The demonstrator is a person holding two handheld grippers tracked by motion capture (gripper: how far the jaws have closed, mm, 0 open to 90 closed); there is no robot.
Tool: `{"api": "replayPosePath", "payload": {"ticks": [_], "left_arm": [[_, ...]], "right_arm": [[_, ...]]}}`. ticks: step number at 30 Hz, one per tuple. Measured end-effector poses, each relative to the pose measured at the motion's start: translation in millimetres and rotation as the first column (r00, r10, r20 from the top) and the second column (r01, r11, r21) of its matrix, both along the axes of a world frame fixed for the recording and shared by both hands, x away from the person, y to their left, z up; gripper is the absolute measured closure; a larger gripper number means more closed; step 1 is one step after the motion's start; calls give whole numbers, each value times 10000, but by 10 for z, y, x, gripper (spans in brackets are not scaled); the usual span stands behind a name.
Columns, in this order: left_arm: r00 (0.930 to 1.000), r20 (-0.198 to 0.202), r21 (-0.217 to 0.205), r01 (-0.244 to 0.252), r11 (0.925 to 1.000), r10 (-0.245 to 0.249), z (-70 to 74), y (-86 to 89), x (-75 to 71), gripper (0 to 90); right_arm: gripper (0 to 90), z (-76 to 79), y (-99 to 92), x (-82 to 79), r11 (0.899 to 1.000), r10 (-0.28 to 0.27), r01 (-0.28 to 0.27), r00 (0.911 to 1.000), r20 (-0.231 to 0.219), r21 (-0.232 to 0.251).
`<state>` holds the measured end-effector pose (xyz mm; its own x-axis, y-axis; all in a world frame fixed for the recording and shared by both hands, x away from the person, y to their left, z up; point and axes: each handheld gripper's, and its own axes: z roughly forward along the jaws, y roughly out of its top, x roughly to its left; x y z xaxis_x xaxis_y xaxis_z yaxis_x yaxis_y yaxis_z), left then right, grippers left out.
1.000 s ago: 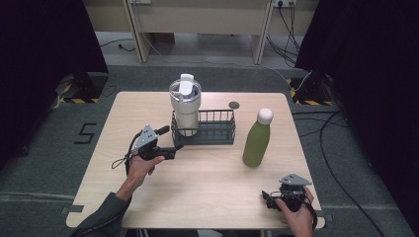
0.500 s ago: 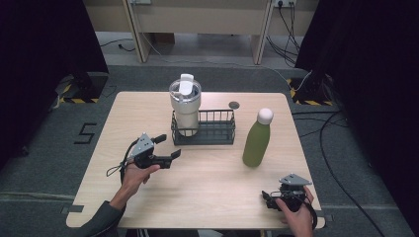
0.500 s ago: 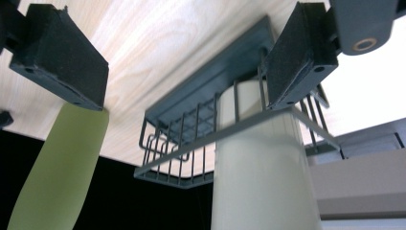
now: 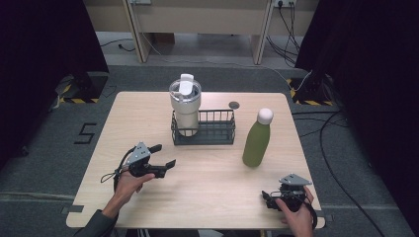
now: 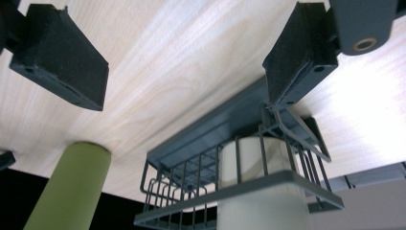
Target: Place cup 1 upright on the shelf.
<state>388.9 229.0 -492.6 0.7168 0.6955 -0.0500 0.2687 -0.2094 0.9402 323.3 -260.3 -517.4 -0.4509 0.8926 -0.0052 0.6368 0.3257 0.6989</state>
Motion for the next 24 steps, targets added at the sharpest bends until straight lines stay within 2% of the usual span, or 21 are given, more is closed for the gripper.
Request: {"api": "replayPosePath", "payload": {"ticks": [4, 6, 12, 20, 24], "left_arm": [[9998, -164, 247, 153, 9996, -149, -47, -4, -39, 146], [9997, -170, 531, 176, 9984, -167, -67, -8, -57, 146], [9985, -507, 1157, 242, 9930, -185, -116, -9, -124, 146], [9913, -1318, 1649, 293, 9859, -74, -197, 37, -191, 147], [9861, -1660, 2179, 437, 9750, -71, -231, 31, -219, 147]], "right_arm": [[4, 0, 0, 0, 10000, 2, -2, 10000, -5, 3], [4, 0, 0, 0, 10000, -2, 2, 10000, 0, 0], [4, 0, 0, 0, 10000, 2, -2, 10000, -7, 3], [4, 1, 0, 0, 10000, 5, -5, 10000, -7, 1], [4, 0, 0, -1, 10000, 7, -7, 10000, -5, 3]]}}
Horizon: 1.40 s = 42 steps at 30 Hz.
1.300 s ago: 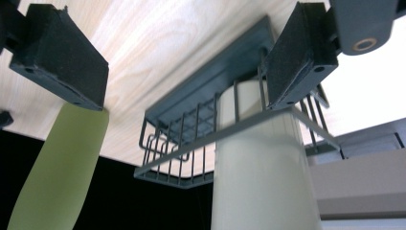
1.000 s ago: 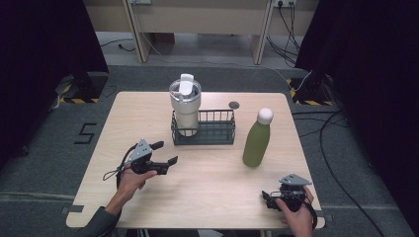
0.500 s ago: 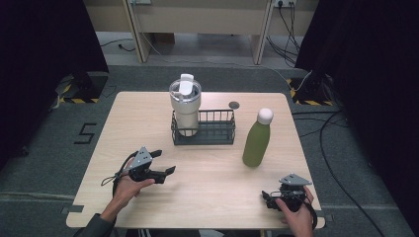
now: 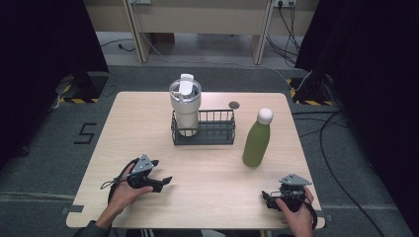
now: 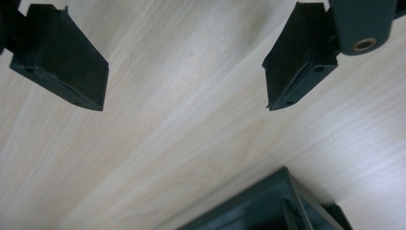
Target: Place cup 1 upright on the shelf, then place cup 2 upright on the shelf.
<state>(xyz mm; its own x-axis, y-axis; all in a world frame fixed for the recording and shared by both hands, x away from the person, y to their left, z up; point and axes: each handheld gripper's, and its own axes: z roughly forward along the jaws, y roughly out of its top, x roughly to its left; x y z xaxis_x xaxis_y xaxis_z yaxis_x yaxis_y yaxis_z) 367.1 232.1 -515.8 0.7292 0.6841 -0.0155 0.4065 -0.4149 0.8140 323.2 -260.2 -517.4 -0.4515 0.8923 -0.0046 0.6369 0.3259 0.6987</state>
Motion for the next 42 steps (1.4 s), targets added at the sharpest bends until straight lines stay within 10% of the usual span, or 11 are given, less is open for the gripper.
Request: {"api": "replayPosePath", "payload": {"ticks": [6, 21, 26, 28, 42], "left_arm": [[9991, -360, 843, 256, 9961, -226, -71, -42, -30, 146], [9973, -723, 668, 139, 9977, -91, -80, -35, -16, 135], [9974, -720, 665, 138, 9977, -90, -80, -35, -16, 134], [9974, -722, 663, 136, 9977, -88, -80, -35, -16, 135], [9973, -730, 678, 133, 9976, -83, -80, -35, -16, 133]], "right_arm": [[4, 0, -1, 0, 10000, 7, -7, 10000, 6, -5], [6, 2, -2, 12, 10000, 64, -64, 10000, -22, -9], [221, 24, 14, 7, 9990, 434, -441, 9975, 556, 107], [120, 28, 26, 0, 9990, 420, -431, 9966, 715, 127], [151, 196, 34, 6, 9973, 317, -444, 9785, 2040, 578]]}}
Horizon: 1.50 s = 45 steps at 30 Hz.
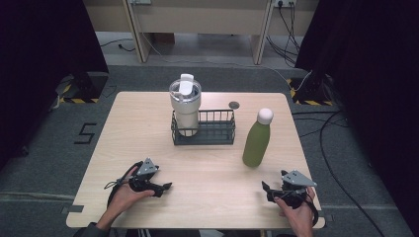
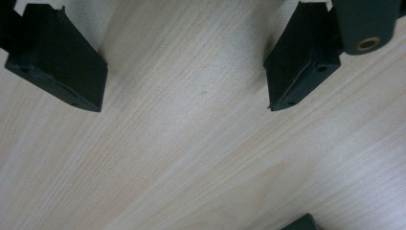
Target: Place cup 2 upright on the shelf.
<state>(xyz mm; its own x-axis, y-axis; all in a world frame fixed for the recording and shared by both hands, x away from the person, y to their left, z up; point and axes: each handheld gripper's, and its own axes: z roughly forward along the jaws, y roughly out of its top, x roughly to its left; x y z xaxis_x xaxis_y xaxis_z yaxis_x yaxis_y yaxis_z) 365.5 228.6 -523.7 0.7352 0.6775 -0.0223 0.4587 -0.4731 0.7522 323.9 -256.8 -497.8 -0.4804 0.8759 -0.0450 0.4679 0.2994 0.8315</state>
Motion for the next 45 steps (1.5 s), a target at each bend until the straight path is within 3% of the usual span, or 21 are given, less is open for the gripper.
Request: {"api": "replayPosePath", "payload": {"ticks": [16, 25, 38, 45], "left_arm": [[10000, -2, 14, -26, 10000, 26, -1, -6, 4, 126], [10000, 1, 15, -30, 10000, 30, -1, -6, 4, 126], [10000, 2, 18, -30, 10000, 30, -1, -6, 4, 126], [10000, 1, 18, -30, 10000, 30, 0, -6, 4, 126]], "right_arm": [[153, 194, 97, 105, 9984, 379, -420, 9940, 1025, 377], [152, 365, 196, 265, 9966, 641, -718, 9845, 1635, 416], [151, 434, 285, 466, 9941, 648, -822, 9733, 2201, 710], [151, 410, 348, 596, 9941, 595, -785, 9720, 2275, 752]]}}
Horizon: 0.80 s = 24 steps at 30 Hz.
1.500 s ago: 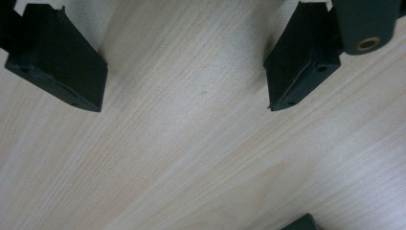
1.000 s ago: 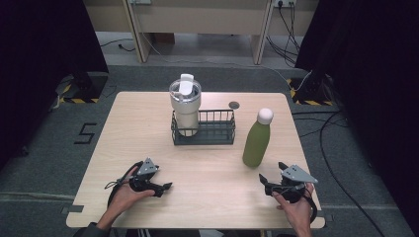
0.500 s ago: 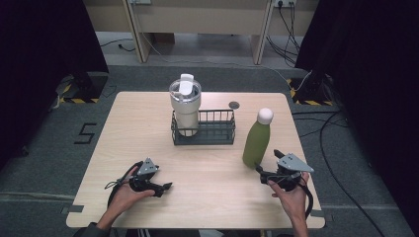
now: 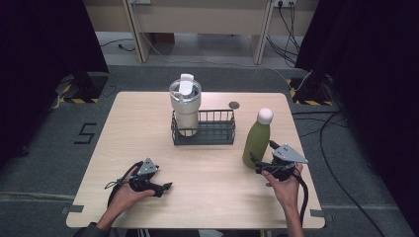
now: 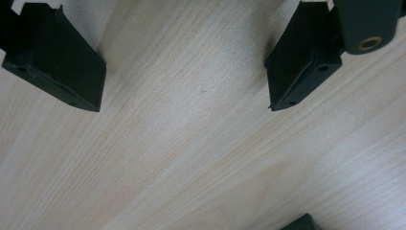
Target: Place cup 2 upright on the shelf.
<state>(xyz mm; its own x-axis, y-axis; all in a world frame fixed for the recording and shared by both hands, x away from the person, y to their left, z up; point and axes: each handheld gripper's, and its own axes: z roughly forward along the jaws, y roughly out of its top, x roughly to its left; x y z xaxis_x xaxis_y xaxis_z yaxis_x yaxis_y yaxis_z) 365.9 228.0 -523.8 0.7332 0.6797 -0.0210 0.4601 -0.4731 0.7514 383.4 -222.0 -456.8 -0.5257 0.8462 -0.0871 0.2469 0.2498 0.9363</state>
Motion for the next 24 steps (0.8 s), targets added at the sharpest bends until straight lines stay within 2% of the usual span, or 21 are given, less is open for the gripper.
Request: {"api": "replayPosePath", "payload": {"ticks": [6, 24], "left_arm": [[10000, -1, -4, -2, 10000, 2, 0, 0, 0, 126], [10000, -4, -6, -2, 10000, 2, 0, 0, 0, 126]], "right_arm": [[151, -19, 4, 80, 9999, -69, 69, 10000, 19, 132], [152, -209, 108, 265, 9996, 37, -34, 9999, -123, 267]]}}
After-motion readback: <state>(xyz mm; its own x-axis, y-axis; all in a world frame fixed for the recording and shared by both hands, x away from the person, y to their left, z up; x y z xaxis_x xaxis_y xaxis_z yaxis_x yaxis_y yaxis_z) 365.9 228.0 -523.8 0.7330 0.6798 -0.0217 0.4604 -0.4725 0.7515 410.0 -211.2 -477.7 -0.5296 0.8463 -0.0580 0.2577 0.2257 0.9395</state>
